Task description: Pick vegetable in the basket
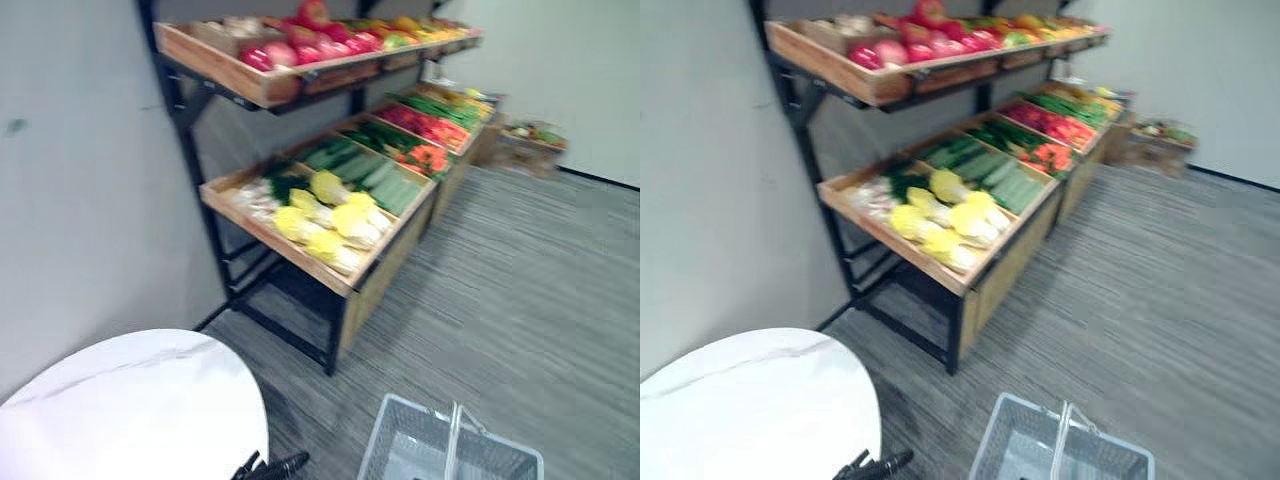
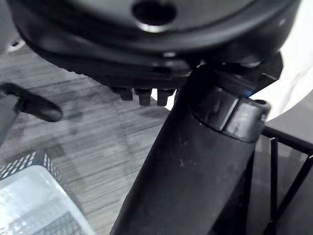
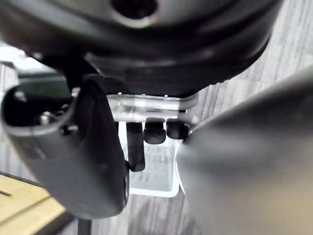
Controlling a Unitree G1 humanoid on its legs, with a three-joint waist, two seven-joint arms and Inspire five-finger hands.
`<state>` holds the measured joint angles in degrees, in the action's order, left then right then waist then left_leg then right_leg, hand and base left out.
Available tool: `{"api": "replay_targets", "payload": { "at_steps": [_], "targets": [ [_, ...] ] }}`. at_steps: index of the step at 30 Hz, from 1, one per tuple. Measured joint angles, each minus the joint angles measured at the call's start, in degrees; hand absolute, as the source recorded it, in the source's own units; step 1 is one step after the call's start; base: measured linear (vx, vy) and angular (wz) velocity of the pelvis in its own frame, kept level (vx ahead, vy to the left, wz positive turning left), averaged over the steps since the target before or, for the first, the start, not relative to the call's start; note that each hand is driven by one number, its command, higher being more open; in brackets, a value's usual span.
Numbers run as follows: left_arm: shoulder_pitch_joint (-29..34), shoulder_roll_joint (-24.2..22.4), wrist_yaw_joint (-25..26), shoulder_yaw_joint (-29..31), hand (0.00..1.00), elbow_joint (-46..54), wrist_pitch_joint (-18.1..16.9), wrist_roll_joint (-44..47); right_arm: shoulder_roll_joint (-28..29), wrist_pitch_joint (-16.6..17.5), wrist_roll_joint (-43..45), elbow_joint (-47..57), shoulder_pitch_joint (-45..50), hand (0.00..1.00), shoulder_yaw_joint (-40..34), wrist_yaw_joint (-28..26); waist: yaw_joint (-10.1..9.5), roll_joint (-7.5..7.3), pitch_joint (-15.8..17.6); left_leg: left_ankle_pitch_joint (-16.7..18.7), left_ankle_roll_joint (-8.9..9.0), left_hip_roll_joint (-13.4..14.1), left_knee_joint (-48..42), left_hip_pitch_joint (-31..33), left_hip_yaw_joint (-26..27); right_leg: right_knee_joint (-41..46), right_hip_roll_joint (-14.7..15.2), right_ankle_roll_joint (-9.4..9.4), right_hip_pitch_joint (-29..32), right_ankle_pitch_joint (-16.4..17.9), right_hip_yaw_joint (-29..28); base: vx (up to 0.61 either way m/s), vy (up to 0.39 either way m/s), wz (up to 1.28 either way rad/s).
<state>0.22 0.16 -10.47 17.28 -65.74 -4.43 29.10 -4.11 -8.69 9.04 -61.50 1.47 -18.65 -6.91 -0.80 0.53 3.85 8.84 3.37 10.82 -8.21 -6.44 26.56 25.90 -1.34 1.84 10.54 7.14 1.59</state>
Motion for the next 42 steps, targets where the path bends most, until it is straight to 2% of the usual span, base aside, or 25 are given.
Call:
{"api": "replay_targets", "payload": {
  "at_steps": [1,2,3,4,5,6,7,8,9,12,15,26,28,29,30,31,32,33,34,35,36,37,38,41,42],
  "targets": [
    [0.4,0.0,0.1,0.0,1.0,0.5,0.0,0.5,-0.4,0.1,0.1,-0.1,0.3,0.0,-1.0,0.0,0.07,-0.02,0.1,0.0,0.01,0.2,-0.9,-0.2,0.8,4.6,2.3,0.13,0.7,1.5,3.0,0.01,-0.07,-0.91],
    [1.7,0.4,0.1,0.2,1.0,1.5,-0.3,1.5,-1.0,0.1,0.0,-0.7,0.7,0.0,-2.8,0.0,0.0,-0.76,0.1,0.2,0.28,0.1,-3.8,-0.6,2.7,8.7,8.0,-0.74,0.5,1.9,7.9,0.02,-0.062,-0.79],
    [1.9,1.0,-0.1,0.9,1.0,1.4,-0.5,1.8,-1.2,0.2,-0.1,-1.2,0.6,0.0,-2.8,0.0,-0.05,-1.68,0.2,0.3,0.38,-0.4,-4.5,-0.7,2.3,7.9,7.2,-1.5,0.3,2.1,8.6,0.0,-0.146,-1.3],
    [2.6,1.5,0.0,1.7,1.0,0.7,-0.6,1.8,-2.0,0.5,-0.2,-1.8,0.1,0.0,-2.4,-0.2,-0.57,-0.84,-0.2,2.1,0.66,-0.7,-2.6,-0.5,-2.3,-0.5,4.8,-1.61,-2.6,2.0,8.9,-0.06,-0.129,-1.54],
    [3.7,2.1,0.0,1.7,1.0,0.5,-0.5,1.8,-2.2,0.5,-0.7,-2.8,-1.0,0.0,-2.0,-0.4,-1.1,-0.1,-0.1,2.2,-0.34,-2.2,0.3,-0.1,-6.2,-13.7,1.6,-1.13,-6.8,0.9,6.2,-0.09,-0.125,-1.6],
    [3.8,1.8,0.0,1.6,1.0,-0.1,-0.5,1.8,-2.6,0.4,-1.4,-3.6,-2.0,0.0,-2.2,-0.3,-1.34,1.58,0.4,1.8,-0.34,-1.0,1.7,0.1,-7.2,-16.5,0.1,-1.56,-7.7,-0.3,6.9,-0.15,-0.056,-1.52],
    [4.4,1.9,-0.1,1.3,1.0,-1.4,-0.4,1.8,-2.7,-0.4,-2.3,-4.6,-2.2,0.0,-2.1,-0.3,-1.77,1.11,0.9,-0.3,1.35,-0.6,3.1,-0.7,-6.9,-17.2,1.3,-1.12,-7.1,-1.0,12.2,-0.12,-0.058,-0.9],
    [4.2,2.7,0.1,1.2,1.0,-1.4,-0.6,2.0,-2.5,-0.9,-2.3,-4.7,-1.7,0.0,-2.1,-0.3,-1.48,0.59,1.2,-0.5,1.74,-0.6,3.0,-0.6,-6.9,-17.9,0.7,-0.96,-7.3,-2.4,12.5,-0.1,-0.12,-0.59],
    [4.5,3.4,-0.1,-0.4,1.0,-1.4,-0.9,2.0,-2.4,-1.2,-2.1,-5.4,0.5,0.0,-2.3,-0.3,-1.27,-0.03,1.2,-0.5,1.7,0.3,2.9,-0.4,-6.9,-21.3,-0.7,0.21,-8.7,-4.2,12.3,-0.03,-0.166,-0.17],
    [4.2,3.8,-0.6,-2.0,1.0,-1.3,-1.4,1.7,-4.4,-1.7,-0.8,-6.4,1.0,0.0,-2.6,0.8,-0.74,0.21,0.8,-0.9,2.3,1.2,4.0,1.2,-7.1,-28.1,-2.9,0.84,-9.2,-8.4,11.0,-0.01,-0.117,-0.23],
    [3.9,4.2,-0.6,-4.2,1.0,-1.3,-1.3,1.7,-5.4,-1.8,0.3,-6.7,2.2,0.0,-3.0,1.1,-0.23,0.47,0.7,-2.3,3.88,1.1,5.8,1.4,-7.3,-29.3,-3.4,1.48,-8.8,-9.5,11.1,0.0,-0.034,-0.01],
    [2.3,4.5,-2.3,-7.5,1.0,-2.0,-1.3,-2.1,-2.2,-0.3,7.2,-6.8,4.1,0.0,-7.3,0.7,1.69,0.04,0.1,-2.3,4.08,-0.1,6.3,-0.7,-7.2,-29.4,-2.5,0.65,-10.6,-10.0,10.4,0.0,0.049,-0.02],
    [2.6,4.3,-2.3,-7.8,1.0,-1.9,-1.5,-1.9,-1.9,1.1,7.3,-6.4,4.0,0.0,-7.1,-0.1,1.77,0.95,0.9,0.7,5.4,2.0,0.4,0.3,-6.1,-26.6,-3.0,0.98,-9.9,-8.0,8.5,-0.02,0.02,-0.37],
    [2.9,4.5,-2.4,-7.4,1.0,-1.7,-1.9,-1.0,-1.7,1.6,7.3,-6.1,4.0,0.0,-7.0,-0.2,1.72,0.81,1.0,2.0,5.69,2.9,-7.1,2.8,-6.6,-24.6,-2.9,1.45,-8.9,-6.8,7.6,-0.06,-0.011,-0.54],
    [2.9,4.6,-2.4,-5.2,1.0,-0.1,-2.1,1.0,-1.5,1.5,7.3,-5.4,3.9,0.0,-6.8,-0.3,1.42,-0.17,1.5,1.4,2.91,4.1,-21.2,8.6,-9.5,-21.6,-2.6,2.13,-7.8,-5.9,5.1,-0.08,-0.031,-1.1],
    [3.1,4.0,-2.3,-1.7,1.0,0.3,-3.0,3.1,-1.9,1.4,7.1,-4.4,3.5,0.0,-4.8,-0.4,0.21,-0.33,2.0,2.7,-0.91,2.5,-32.2,15.0,-17.7,-18.7,-2.6,2.05,-7.5,-4.7,1.3,-0.07,-0.033,-1.34],
    [3.5,3.5,-2.0,-0.5,1.0,0.3,-3.0,4.0,-2.4,1.4,6.8,-4.4,3.1,0.0,-4.3,-0.4,-0.25,0.06,2.3,4.2,0.13,1.3,-31.7,15.5,-20.2,-18.0,-2.8,2.01,-7.6,-4.5,-0.4,-0.03,0.023,-1.66],
    [4.7,2.9,-1.9,0.1,1.0,0.2,-3.0,5.1,-2.9,1.2,6.8,-4.4,2.7,0.0,-4.2,-0.3,-0.55,0.49,2.4,5.2,1.15,-0.1,-26.4,15.5,-22.5,-17.8,-3.1,1.94,-7.9,-4.5,-2.9,0.01,0.068,-1.19],
    [5.4,2.7,-1.9,0.1,1.0,0.2,-3.0,5.3,-2.8,1.2,6.8,-4.2,2.7,0.0,-4.2,-0.4,-0.49,0.56,2.3,5.1,1.22,-0.6,-22.9,15.2,-23.0,-17.8,-3.3,1.89,-8.0,-4.5,-3.5,0.02,0.075,-1.19],
    [6.3,2.0,-2.0,1.4,1.0,0.5,-3.1,5.4,-2.5,1.3,7.0,-3.9,3.1,0.0,-4.0,-0.4,-0.47,0.73,2.3,3.5,0.98,-0.6,-14.8,15.6,-23.3,-17.8,-4.1,1.86,-8.0,-4.5,-4.5,0.04,0.053,-0.62],
    [6.3,1.7,-2.1,2.3,1.0,0.5,-3.1,5.3,-2.6,1.4,7.0,-3.9,3.3,0.0,-3.8,-0.4,-0.59,0.93,2.3,1.5,0.75,-0.3,-12.3,16.0,-23.2,-17.6,-4.7,1.81,-8.0,-4.4,-4.7,0.06,0.11,-0.59],
    [6.3,1.0,-2.1,4.0,1.0,0.5,-3.0,5.2,-2.4,1.5,8.1,-3.8,4.4,0.0,-3.8,-0.3,-0.76,1.32,2.0,-3.7,1.24,-0.1,-10.1,16.2,-24.0,-17.1,-5.6,1.45,-7.8,-3.8,-5.1,0.06,0.114,-0.28],
    [6.3,0.7,-2.0,4.4,1.0,0.5,-3.0,5.0,-2.0,1.8,9.3,-3.8,4.9,0.0,-3.8,-0.1,-0.68,1.05,1.7,-4.2,2.33,-0.1,-9.5,16.0,-23.8,-17.0,-5.5,1.23,-7.7,-3.5,-5.1,0.09,0.131,-0.19],
    [7.1,1.7,-1.8,4.2,1.0,0.4,-2.9,4.1,0.3,3.3,11.9,-2.1,7.2,0.0,-4.0,0.3,-0.25,-1.03,0.3,-5.6,1.3,-2.6,-1.3,12.8,-20.1,-16.2,-2.1,-0.61,-6.4,-1.8,-5.1,0.1,0.058,-0.01],
    [6.0,3.0,-2.6,-1.5,1.0,-1.7,-3.6,4.1,1.4,5.2,10.7,-3.5,5.4,0.0,-4.2,1.2,-0.58,-2.01,-1.1,-10.0,0.09,-7.1,10.5,5.9,-18.0,-20.7,2.0,-3.37,-9.8,-1.8,-3.5,0.03,0.011,0.02]
  ]
}}
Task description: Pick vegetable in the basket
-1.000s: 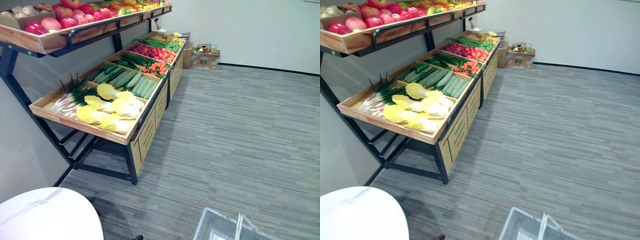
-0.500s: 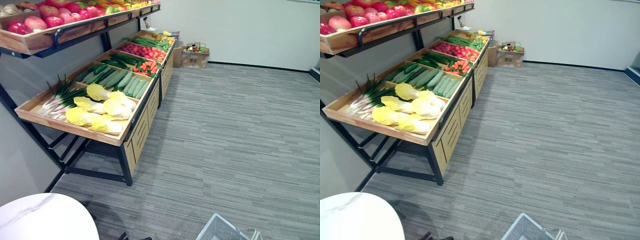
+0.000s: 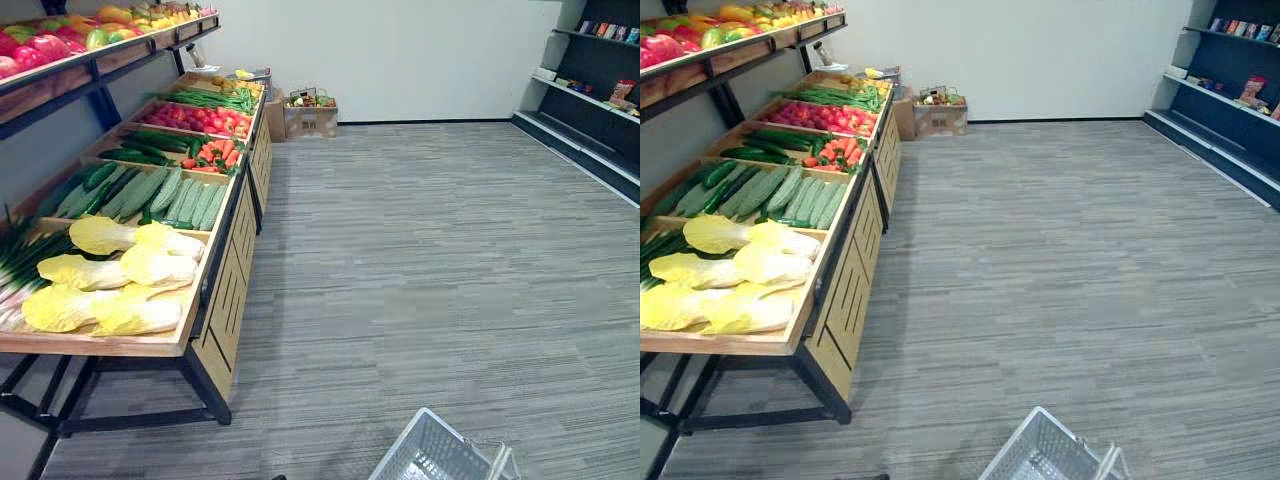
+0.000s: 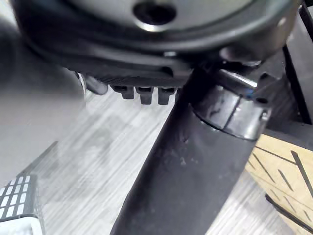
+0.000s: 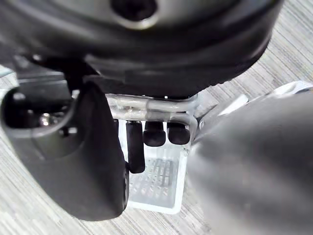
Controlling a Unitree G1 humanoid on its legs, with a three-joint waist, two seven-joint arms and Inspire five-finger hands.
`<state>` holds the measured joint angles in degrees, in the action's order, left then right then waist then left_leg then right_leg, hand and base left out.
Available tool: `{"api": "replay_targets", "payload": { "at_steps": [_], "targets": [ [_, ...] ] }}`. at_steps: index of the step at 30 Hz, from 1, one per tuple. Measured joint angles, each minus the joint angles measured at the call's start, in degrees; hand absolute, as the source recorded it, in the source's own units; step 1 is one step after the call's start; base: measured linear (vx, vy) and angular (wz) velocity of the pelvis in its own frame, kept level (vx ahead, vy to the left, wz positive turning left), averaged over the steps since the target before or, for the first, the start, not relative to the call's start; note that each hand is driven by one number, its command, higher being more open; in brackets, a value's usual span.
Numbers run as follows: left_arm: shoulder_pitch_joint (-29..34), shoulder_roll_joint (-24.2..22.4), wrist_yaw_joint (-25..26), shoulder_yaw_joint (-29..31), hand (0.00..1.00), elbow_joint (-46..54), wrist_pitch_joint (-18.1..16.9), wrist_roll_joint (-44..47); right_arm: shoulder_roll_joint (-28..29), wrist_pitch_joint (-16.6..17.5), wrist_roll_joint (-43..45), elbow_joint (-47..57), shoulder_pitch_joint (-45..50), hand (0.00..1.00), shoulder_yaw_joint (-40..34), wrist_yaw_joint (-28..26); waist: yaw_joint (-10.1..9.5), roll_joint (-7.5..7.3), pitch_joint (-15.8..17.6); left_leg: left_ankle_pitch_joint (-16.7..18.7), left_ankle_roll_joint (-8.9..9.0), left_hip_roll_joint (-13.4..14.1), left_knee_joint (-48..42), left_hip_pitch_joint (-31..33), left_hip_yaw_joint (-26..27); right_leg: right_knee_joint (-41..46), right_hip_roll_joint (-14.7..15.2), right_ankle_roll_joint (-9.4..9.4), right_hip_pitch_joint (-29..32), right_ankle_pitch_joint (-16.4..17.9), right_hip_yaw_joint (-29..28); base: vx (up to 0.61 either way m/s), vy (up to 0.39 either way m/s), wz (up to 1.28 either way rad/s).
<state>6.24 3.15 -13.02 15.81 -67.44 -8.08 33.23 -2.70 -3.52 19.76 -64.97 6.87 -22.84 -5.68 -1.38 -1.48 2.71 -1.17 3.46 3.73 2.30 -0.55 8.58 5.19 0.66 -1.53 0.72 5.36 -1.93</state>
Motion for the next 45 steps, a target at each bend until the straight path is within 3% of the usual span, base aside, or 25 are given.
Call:
{"api": "replay_targets", "payload": {
  "at_steps": [13,19,26,30,32,34,35,36,37,39,41,42,43,44,45],
  "targets": [
    [0.0,0.2,0.2,0.0,1.0,0.0,0.4,-0.8,0.1,0.2,0.5,-0.7,0.3,0.0,1.6,1.0,-0.27,-0.33,-0.4,0.0,0.02,0.0,0.5,-0.3,-1.3,-2.7,-0.1,-0.14,-2.0,-0.7,2.2,0.0,0.0,0.07],
    [-0.5,1.4,1.3,-4.1,1.0,-0.4,0.7,-4.3,-0.1,0.3,0.5,-1.2,0.3,0.0,1.4,1.3,-0.24,-0.37,-0.4,0.4,0.14,0.1,0.5,-1.6,-0.3,-4.9,-0.1,-0.53,-3.7,-2.1,2.4,0.01,0.019,-0.1],
    [-1.2,2.2,1.1,-6.6,1.0,-1.4,0.9,-4.5,-0.5,0.0,-0.1,-1.2,-0.1,0.0,1.6,1.3,-0.07,-0.49,0.4,4.4,-0.52,0.1,-5.5,-1.0,1.6,-2.8,0.6,-0.62,-3.7,-2.1,1.8,-0.04,0.035,-0.18],
    [-1.6,2.6,0.5,-6.8,1.0,-0.8,1.3,-4.8,-0.9,0.0,0.4,-1.0,-1.1,0.0,1.5,2.0,0.38,-0.71,1.8,7.2,-1.92,-1.4,-10.0,0.2,1.0,4.1,2.9,-2.37,-1.3,2.6,3.4,-0.08,0.07,0.04],
    [-1.5,3.5,0.5,-8.2,1.0,0.4,2.0,-6.3,-0.9,0.1,1.0,-0.7,-1.2,0.0,1.5,2.6,1.11,-1.54,2.3,8.8,-3.2,-3.3,-11.8,0.6,-1.2,11.1,5.6,-5.36,0.5,5.9,5.9,-0.03,0.067,0.38],
    [-1.2,3.5,0.7,-7.6,1.0,0.9,2.2,-6.3,-1.0,0.5,1.0,0.3,-2.8,0.0,1.4,3.0,0.89,-1.11,3.1,9.4,-4.03,-3.2,-11.6,-0.2,-0.9,21.4,6.4,-5.2,5.3,5.0,8.1,0.0,0.055,-0.05],
    [-1.2,3.7,0.8,-7.3,1.0,0.9,2.5,-6.3,-1.3,0.5,1.0,0.5,-3.5,0.0,1.4,2.9,1.05,-0.21,4.0,9.6,-4.33,-2.7,-11.4,-1.4,-0.8,24.9,6.7,-4.67,6.3,4.4,8.5,0.04,0.071,-0.08],
    [-1.1,3.8,0.8,-7.0,1.0,1.0,2.9,-6.3,-1.2,0.4,0.9,0.5,-3.6,0.0,1.5,2.9,1.26,-0.84,4.3,10.2,-4.49,-2.1,-11.3,-2.8,-1.0,25.9,6.7,-3.68,6.6,5.2,9.8,0.12,0.05,0.02],
    [-1.3,3.8,0.7,-5.3,1.0,1.0,3.5,-6.3,-0.4,0.4,0.9,0.5,-3.8,0.0,1.6,2.4,1.33,-1.16,4.3,11.0,-3.92,-0.6,-10.5,-4.5,-1.0,24.0,5.5,-2.59,8.2,5.9,10.5,0.18,-0.033,0.05],
    [-1.4,3.3,0.7,-3.7,1.0,0.9,3.8,-6.8,-0.2,0.5,0.9,0.6,-3.8,0.0,1.5,2.0,1.51,-1.02,4.3,12.1,-2.79,1.3,-10.5,-4.6,-1.2,17.6,3.8,-2.76,10.6,5.3,10.8,0.28,-0.139,0.01],
    [-1.3,2.8,1.0,-1.5,1.0,0.9,3.9,-6.9,-0.3,0.6,1.0,1.2,-3.7,0.0,1.6,1.9,1.65,-0.84,4.4,14.1,-0.84,2.9,-10.7,-5.8,-1.4,8.2,3.2,-2.07,11.6,-0.2,10.9,0.39,-0.229,0.04],
    [-1.2,2.5,1.3,-0.9,1.0,0.9,4.0,-7.0,-0.4,0.6,1.0,1.3,-3.7,0.0,1.6,1.9,1.67,-0.54,4.4,14.8,-0.26,3.5,-10.8,-6.5,-1.5,7.6,3.0,-1.95,11.4,-3.1,11.2,0.46,-0.261,0.07],
    [-1.2,1.8,1.5,-0.7,1.0,0.9,3.8,-6.9,-0.5,0.4,0.6,1.3,-3.7,0.0,1.6,2.0,1.52,-0.07,4.2,16.0,1.08,5.1,-10.8,-7.7,-1.6,7.3,1.9,1.12,10.4,-7.3,13.0,0.49,-0.268,0.09],
    [-1.1,1.2,1.5,-0.3,1.0,0.8,3.6,-7.0,-1.0,0.3,0.5,1.5,-4.0,0.0,1.6,2.0,1.26,1.3,4.7,15.6,1.33,6.3,-10.8,-8.3,-1.5,9.4,1.0,1.42,9.9,-5.8,14.1,0.49,-0.263,0.19],
    [-1.2,0.5,1.3,1.1,1.0,1.2,3.5,-7.0,-1.3,0.3,0.5,2.1,-4.3,0.0,1.5,2.0,1.23,1.72,5.5,14.3,1.2,6.6,-10.4,-9.4,-1.6,15.5,1.7,2.6,11.3,-2.0,15.0,0.45,-0.273,0.26]
  ]
}}
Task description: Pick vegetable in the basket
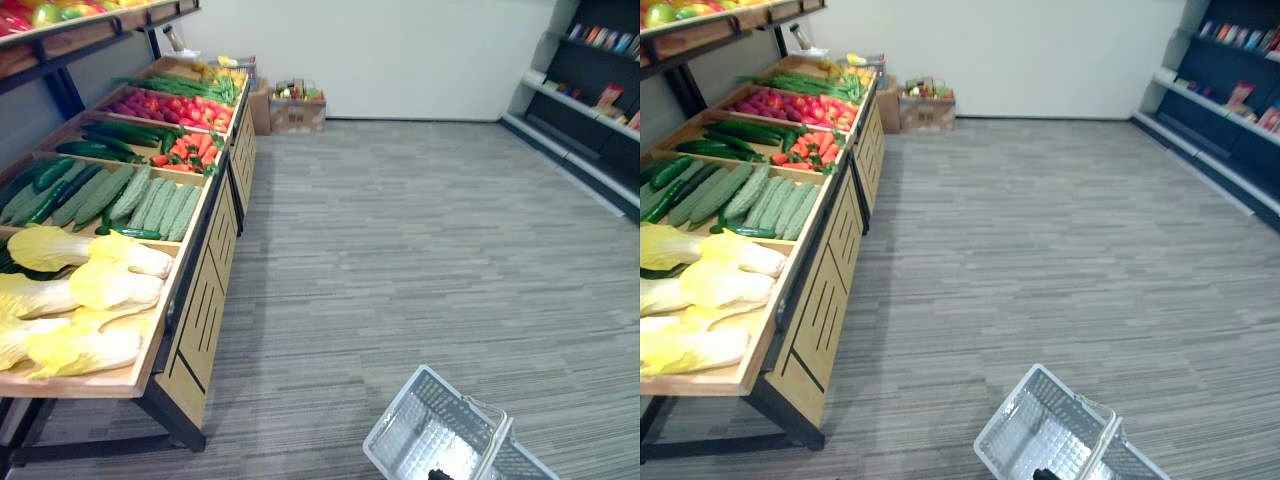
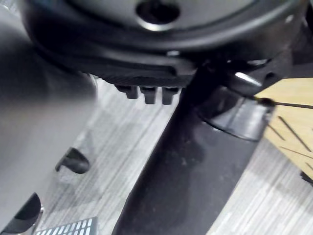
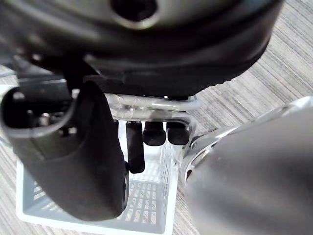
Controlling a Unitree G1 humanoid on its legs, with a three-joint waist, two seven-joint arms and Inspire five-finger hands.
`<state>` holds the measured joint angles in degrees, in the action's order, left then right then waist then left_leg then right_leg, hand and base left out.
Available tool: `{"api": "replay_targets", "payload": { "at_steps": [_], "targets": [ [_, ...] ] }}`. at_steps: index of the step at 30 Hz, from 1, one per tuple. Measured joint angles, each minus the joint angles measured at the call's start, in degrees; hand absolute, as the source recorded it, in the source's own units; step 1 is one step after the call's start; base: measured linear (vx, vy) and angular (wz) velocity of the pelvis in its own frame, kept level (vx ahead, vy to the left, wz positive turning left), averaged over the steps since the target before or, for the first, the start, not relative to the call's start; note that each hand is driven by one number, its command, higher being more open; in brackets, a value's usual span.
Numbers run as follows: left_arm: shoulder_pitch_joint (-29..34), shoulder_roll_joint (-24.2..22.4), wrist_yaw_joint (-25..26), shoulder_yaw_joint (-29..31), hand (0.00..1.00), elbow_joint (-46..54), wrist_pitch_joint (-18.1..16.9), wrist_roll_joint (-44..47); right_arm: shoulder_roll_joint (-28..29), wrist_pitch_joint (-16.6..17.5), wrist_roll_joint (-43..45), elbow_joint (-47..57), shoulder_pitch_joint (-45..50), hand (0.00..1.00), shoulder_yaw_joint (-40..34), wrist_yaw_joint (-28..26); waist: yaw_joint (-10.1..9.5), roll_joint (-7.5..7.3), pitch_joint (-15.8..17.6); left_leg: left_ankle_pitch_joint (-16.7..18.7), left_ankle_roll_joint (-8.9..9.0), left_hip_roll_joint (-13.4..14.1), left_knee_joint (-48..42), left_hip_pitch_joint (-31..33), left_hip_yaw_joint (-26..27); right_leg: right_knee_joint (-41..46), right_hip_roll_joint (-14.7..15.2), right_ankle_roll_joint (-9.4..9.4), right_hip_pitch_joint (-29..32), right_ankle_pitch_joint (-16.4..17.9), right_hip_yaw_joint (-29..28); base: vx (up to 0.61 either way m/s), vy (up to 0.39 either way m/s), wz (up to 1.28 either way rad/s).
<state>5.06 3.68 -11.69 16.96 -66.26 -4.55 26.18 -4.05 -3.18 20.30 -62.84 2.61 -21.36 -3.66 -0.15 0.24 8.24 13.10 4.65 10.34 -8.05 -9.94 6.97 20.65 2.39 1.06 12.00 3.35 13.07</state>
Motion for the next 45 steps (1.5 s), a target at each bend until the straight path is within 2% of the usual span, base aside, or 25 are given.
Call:
{"api": "replay_targets", "payload": {
  "at_steps": [2,3,4,5,8,10,11,13,15,16,17,18,19,20,21,23,28,31,34,37,39,40,41,42,45],
  "targets": [
    [0.3,-0.4,0.1,0.4,1.0,0.3,-0.3,0.0,-0.6,0.0,0.1,1.2,0.3,0.0,0.0,0.2,0.77,-0.17,0.5,-1.9,0.52,-0.2,0.6,-3.1,-1.5,12.0,2.7,0.71,1.4,5.1,2.2,0.38,-0.272,0.54],
    [0.7,-0.6,0.1,0.4,1.0,0.7,-0.4,0.0,-0.9,-0.2,0.1,1.8,0.8,0.0,0.0,0.2,0.95,0.03,0.4,-2.0,0.43,0.3,-0.3,-3.6,-2.2,15.6,3.6,-0.28,2.8,8.3,2.8,0.34,-0.238,0.76],
    [2.0,0.0,0.0,0.9,1.0,2.2,-0.6,0.1,-0.5,-1.4,-0.1,1.8,1.8,0.0,1.0,0.0,0.52,-1.78,-1.4,-1.9,0.48,-0.5,-1.7,-3.2,-2.7,11.3,4.9,0.13,1.8,10.6,2.7,0.26,-0.185,0.61],
    [2.0,-0.4,0.0,2.0,1.0,2.3,-0.5,0.2,-0.5,-1.9,-0.2,1.2,1.9,0.0,1.5,0.1,0.3,-1.88,-1.7,-1.7,0.71,0.5,-2.5,-3.1,-3.3,11.4,4.3,0.5,0.6,11.5,3.6,0.34,-0.273,0.62],
    [1.7,-2.0,-0.4,5.6,1.0,3.9,-0.4,0.3,-0.1,-3.4,-0.3,-0.1,1.6,0.0,1.9,1.2,0.04,-0.49,-2.6,-1.7,0.69,4.4,-16.7,3.5,-5.1,6.7,0.6,1.9,-3.5,12.8,6.7,0.39,-0.368,0.33],
    [1.4,-2.1,-1.7,6.4,1.0,4.2,-0.6,0.7,-1.3,-5.4,-0.3,-1.0,2.1,0.0,2.3,1.5,0.02,0.7,-3.1,-4.2,0.21,6.2,-33.2,10.4,-5.8,2.7,-1.9,2.41,-7.5,13.0,7.4,0.27,-0.19,0.1],
    [1.2,-2.0,-2.1,6.2,1.0,4.2,-0.9,0.9,-1.5,-5.7,-0.4,-1.1,2.6,0.0,2.3,1.9,0.06,0.82,-3.1,-4.1,0.11,6.4,-41.9,14.1,-5.5,-0.1,-2.9,2.75,-10.5,12.9,7.7,0.3,-0.156,0.15],
    [0.5,-1.5,-2.4,5.0,1.0,4.2,-1.5,1.5,-1.6,-6.2,-0.3,-3.5,2.6,0.0,0.7,2.0,-0.16,0.01,-2.4,-1.3,-0.35,6.0,-48.4,18.0,-2.9,-4.2,-3.6,3.02,-15.8,12.4,8.0,0.3,-0.101,0.11],
    [0.0,-0.7,-2.6,3.4,1.0,4.1,-1.8,2.7,-1.7,-6.7,-0.7,-5.6,2.9,0.0,-2.7,1.9,-0.91,-1.04,-1.8,3.1,-0.4,3.6,-41.6,20.9,2.8,-7.5,-2.6,2.78,-21.2,12.3,7.9,0.37,-0.05,-0.04],
    [0.0,-0.7,-2.6,3.4,1.0,4.2,-2.2,2.8,-1.6,-6.7,-1.1,-5.5,3.1,0.0,-3.0,1.8,-0.94,-1.29,-1.7,3.6,-0.3,2.7,-37.9,21.6,4.4,-8.1,-2.3,2.54,-22.1,12.2,7.9,0.33,0.028,-0.06],
    [-0.3,-0.7,-2.7,2.8,1.0,4.1,-2.9,3.1,-1.2,-6.5,-2.2,-5.4,3.3,0.0,-4.3,1.7,-0.94,-1.49,-1.2,2.8,-1.31,0.7,-28.8,23.0,7.1,-8.4,-1.6,1.36,-23.2,12.2,7.9,0.27,0.092,0.02],
    [-0.4,-0.8,-2.7,2.3,1.0,4.0,-3.0,3.1,-1.2,-6.4,-2.3,-5.2,4.0,0.0,-5.3,1.5,-0.94,-0.77,-0.7,-4.4,-4.12,-1.1,-18.2,23.8,9.3,-8.2,-2.0,0.01,-24.4,12.3,8.0,0.27,0.12,0.0],
    [-0.4,-1.3,-2.8,2.2,1.0,3.9,-3.0,3.0,-1.0,-6.2,-2.4,-5.3,4.2,0.0,-5.7,1.4,-1.43,-1.03,-0.4,-8.5,-6.29,-1.9,-16.5,23.9,9.4,-7.9,-2.3,-0.45,-24.9,12.4,7.4,0.31,0.098,0.03],
    [-0.1,-0.4,-2.6,2.3,1.0,3.5,-3.3,3.0,0.6,-5.7,-2.4,-5.0,4.9,0.0,-6.0,1.4,-1.62,-2.3,-0.8,-9.5,-7.17,-3.7,-14.0,22.4,10.0,-7.9,-0.8,-1.57,-25.2,12.4,7.1,0.33,0.053,0.34],
    [0.0,0.2,-2.6,2.3,1.0,3.5,-3.6,2.6,2.6,-4.8,-2.4,-4.2,5.9,0.0,-6.7,1.1,-1.29,-4.44,-1.1,-11.3,-7.29,-5.6,-8.8,20.7,10.6,-7.8,0.7,-2.88,-24.9,11.0,7.4,0.33,0.042,0.46],
    [0.0,0.7,-2.6,2.2,1.0,3.6,-3.4,2.3,4.2,-4.2,-2.2,-4.2,6.0,0.0,-7.1,0.5,-1.19,-5.45,-0.8,-12.8,-7.59,-7.0,-5.8,19.8,11.9,-7.9,1.4,-3.42,-24.8,9.8,7.6,0.26,0.067,0.62],
    [0.5,0.5,-2.6,-0.4,1.0,3.2,-2.8,0.8,4.1,-3.0,-4.0,-3.7,6.4,0.0,-9.3,0.2,-1.91,-4.24,-1.7,-15.9,-8.3,-9.1,3.7,13.2,14.4,-6.3,1.8,-4.63,-26.2,4.4,6.9,0.2,0.099,0.23],
    [0.3,1.3,-2.8,-3.6,1.0,1.8,-2.9,1.9,4.0,-2.8,-7.5,-4.3,6.4,0.0,-11.4,-0.2,-1.86,-3.89,-2.7,-17.7,-8.15,-10.2,8.8,10.6,13.8,-5.7,1.8,-5.08,-26.1,3.2,6.8,0.1,0.088,0.13],
    [-0.1,1.8,-2.4,-6.4,1.0,0.9,-2.9,2.9,3.1,-2.7,-9.0,-4.6,5.8,0.0,-11.2,-0.2,-1.36,-3.4,-2.8,-17.7,-8.12,-11.6,10.9,10.3,11.7,-3.1,2.1,-5.09,-24.8,3.2,7.0,0.07,0.046,0.28],
    [0.1,2.4,-2.4,-8.3,1.0,0.7,-3.0,3.2,1.9,-2.4,-8.7,-4.6,5.2,0.0,-11.3,-0.1,-1.07,-3.58,-2.5,-16.7,-9.48,-13.2,10.5,9.8,8.8,10.4,5.4,-4.93,-19.7,2.8,7.3,0.08,0.033,0.6],
    [0.1,2.9,-2.3,-9.2,1.0,0.7,-3.1,3.9,1.7,-2.3,-8.6,-4.6,4.8,0.0,-12.0,-0.2,-0.96,-4.31,-2.1,-15.3,-10.28,-14.5,9.8,8.5,6.1,20.6,7.9,-1.17,-16.8,-0.4,7.2,0.13,-0.023,0.97],
    [0.3,2.8,-2.0,-9.3,1.0,0.7,-3.1,4.8,1.7,-2.2,-8.6,-4.3,4.5,0.0,-13.6,-0.2,-0.84,-3.83,-1.7,-13.8,-10.46,-14.6,9.9,6.6,2.6,28.2,8.2,2.07,-14.4,-7.9,6.2,0.15,-0.041,0.96],
    [0.4,2.8,-1.8,-9.3,1.0,0.6,-3.1,4.9,1.6,-2.0,-8.6,-4.1,4.4,0.0,-13.6,-0.4,-0.72,-3.39,-1.4,-13.4,-10.73,-14.6,9.9,6.0,1.3,31.4,8.6,1.43,-12.9,-4.8,4.9,0.18,-0.067,1.26],
    [0.5,2.8,-1.3,-9.3,1.0,0.7,-3.0,5.1,1.4,-1.9,-8.6,-3.1,4.3,0.0,-13.4,-0.9,-0.78,-3.22,-1.4,-11.9,-10.95,-14.2,8.7,5.2,-1.9,34.0,8.4,-0.73,-9.7,4.7,3.0,0.11,-0.064,0.97],
    [0.7,2.3,-1.3,-8.3,1.0,0.7,-2.9,5.1,1.7,-1.6,-6.6,-1.8,4.4,0.0,-13.0,-1.0,-0.84,-2.54,-1.4,-9.9,-10.12,-12.4,6.2,5.0,-8.3,26.3,7.2,-2.99,-5.0,10.6,-0.2,0.14,-0.132,1.17]
  ]
}}
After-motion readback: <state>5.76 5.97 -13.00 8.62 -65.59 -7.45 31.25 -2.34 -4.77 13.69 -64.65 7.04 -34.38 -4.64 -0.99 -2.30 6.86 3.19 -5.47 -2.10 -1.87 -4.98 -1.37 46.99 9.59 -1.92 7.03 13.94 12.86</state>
